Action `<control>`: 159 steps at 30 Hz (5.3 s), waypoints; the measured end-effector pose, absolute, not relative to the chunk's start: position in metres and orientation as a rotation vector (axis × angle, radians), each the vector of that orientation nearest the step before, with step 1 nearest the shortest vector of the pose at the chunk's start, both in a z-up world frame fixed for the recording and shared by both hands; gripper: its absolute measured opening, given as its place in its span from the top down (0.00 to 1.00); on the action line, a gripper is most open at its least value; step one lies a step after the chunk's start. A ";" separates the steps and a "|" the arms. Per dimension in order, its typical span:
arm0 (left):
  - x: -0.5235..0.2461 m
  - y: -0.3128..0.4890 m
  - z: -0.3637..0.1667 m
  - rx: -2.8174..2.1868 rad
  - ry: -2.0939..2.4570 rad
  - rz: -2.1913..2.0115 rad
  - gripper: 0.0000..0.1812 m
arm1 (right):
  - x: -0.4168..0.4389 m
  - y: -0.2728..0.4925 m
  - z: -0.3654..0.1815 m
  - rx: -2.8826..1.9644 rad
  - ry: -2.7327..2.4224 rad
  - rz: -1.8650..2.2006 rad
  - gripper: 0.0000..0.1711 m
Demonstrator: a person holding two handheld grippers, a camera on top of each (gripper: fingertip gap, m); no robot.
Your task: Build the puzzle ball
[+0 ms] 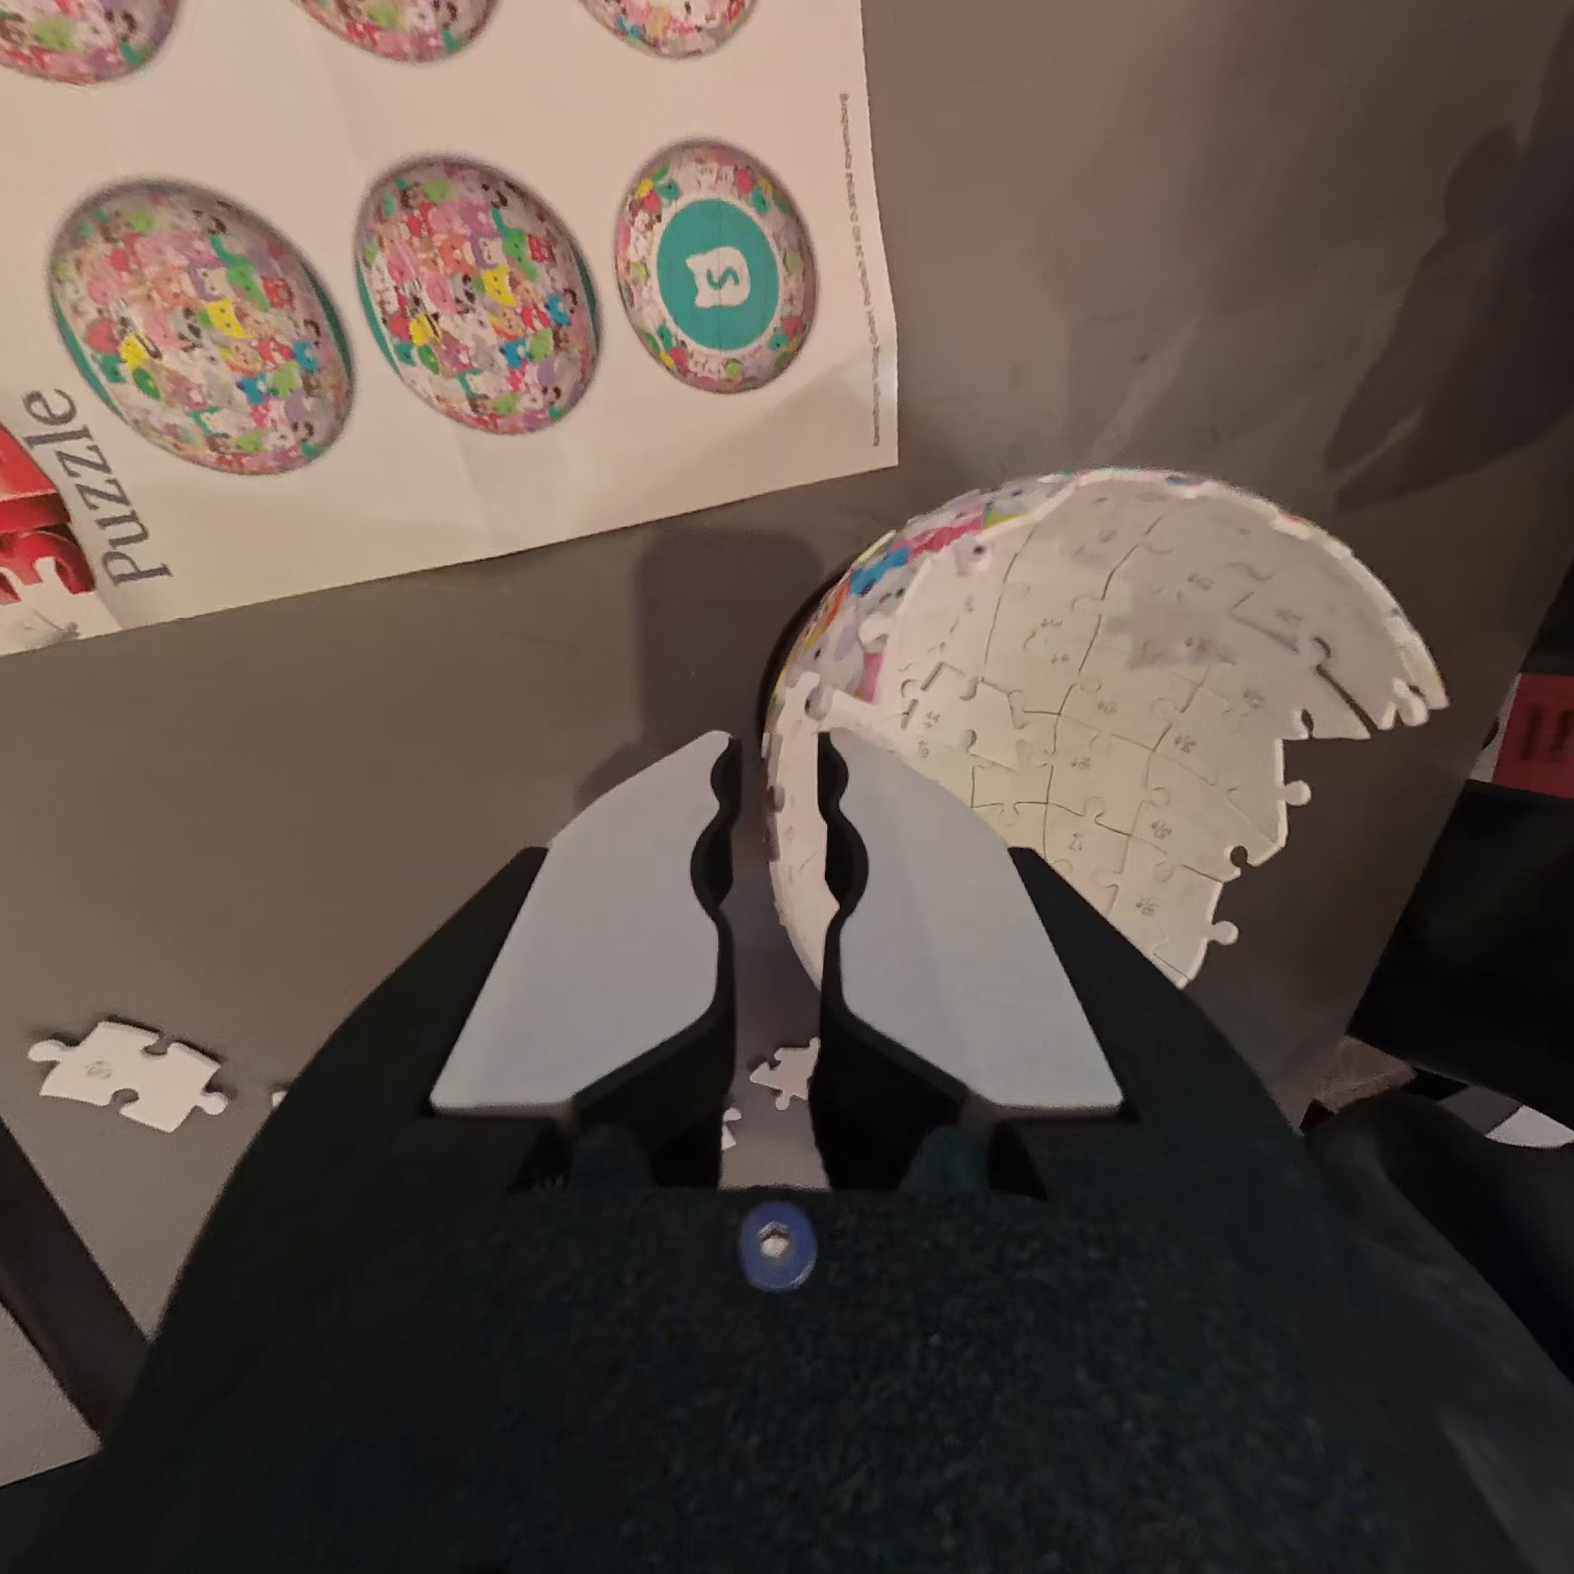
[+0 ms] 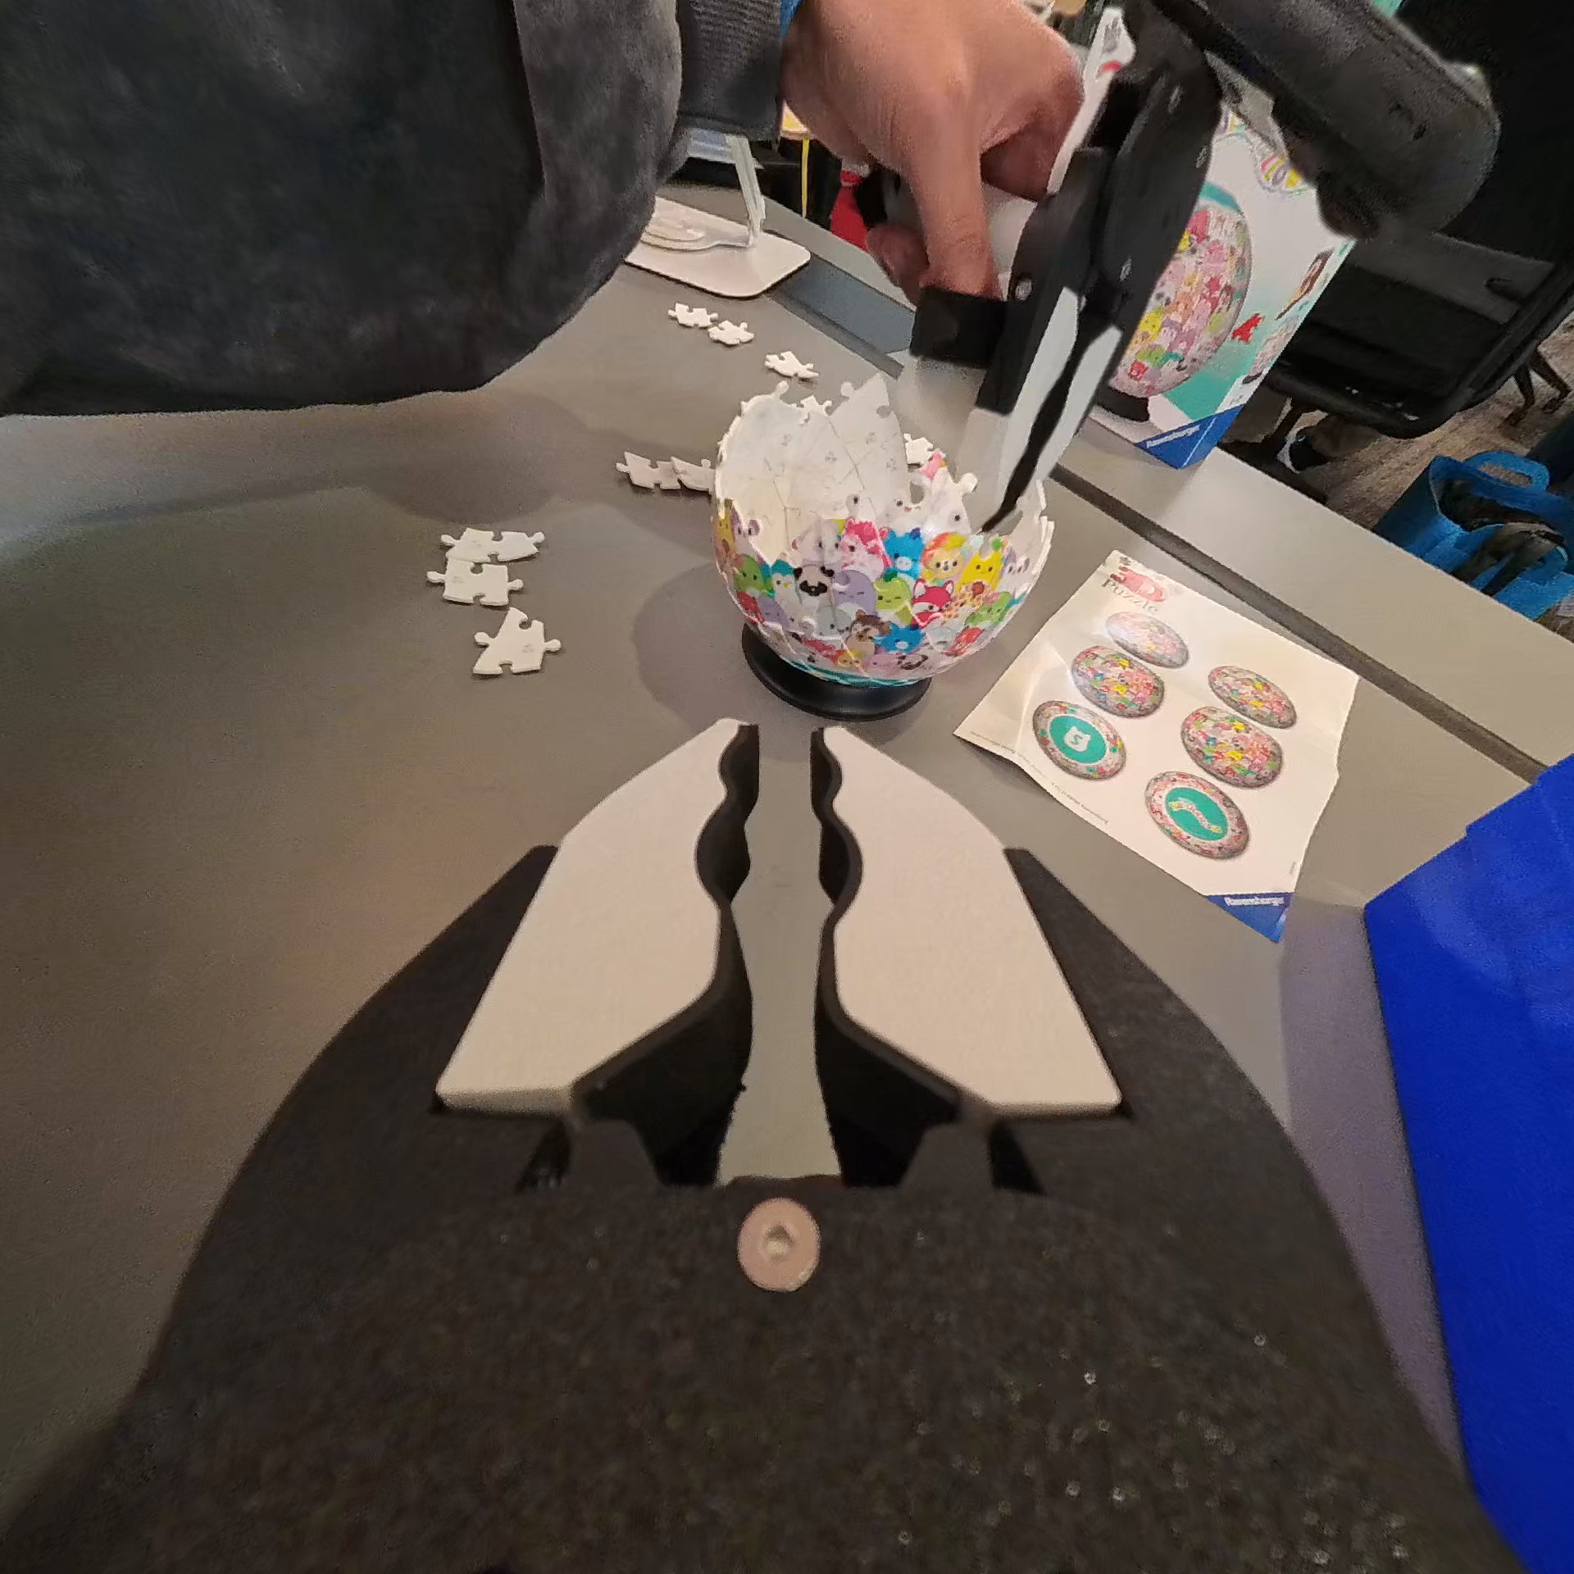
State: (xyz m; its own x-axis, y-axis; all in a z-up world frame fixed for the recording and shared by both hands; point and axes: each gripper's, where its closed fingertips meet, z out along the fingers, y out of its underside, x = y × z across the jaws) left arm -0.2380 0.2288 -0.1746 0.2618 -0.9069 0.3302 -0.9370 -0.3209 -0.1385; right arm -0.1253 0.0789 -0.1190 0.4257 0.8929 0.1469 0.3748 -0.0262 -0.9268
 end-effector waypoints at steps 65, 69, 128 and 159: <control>-0.278 0.042 -0.179 3.194 -1.388 0.975 0.67 | -0.122 0.078 -0.135 -1.668 -1.182 0.574 0.94; -0.269 0.040 -0.200 3.259 -1.540 0.754 0.68 | -0.123 0.078 -0.134 -1.666 -1.180 0.580 0.94; -0.346 0.035 -0.216 3.095 -1.699 0.747 0.76 | -0.165 0.051 -0.170 -1.814 -1.290 0.708 0.94; -0.353 0.057 -0.199 3.298 -1.519 0.722 0.76 | -0.166 0.050 -0.177 -1.820 -1.333 0.675 0.94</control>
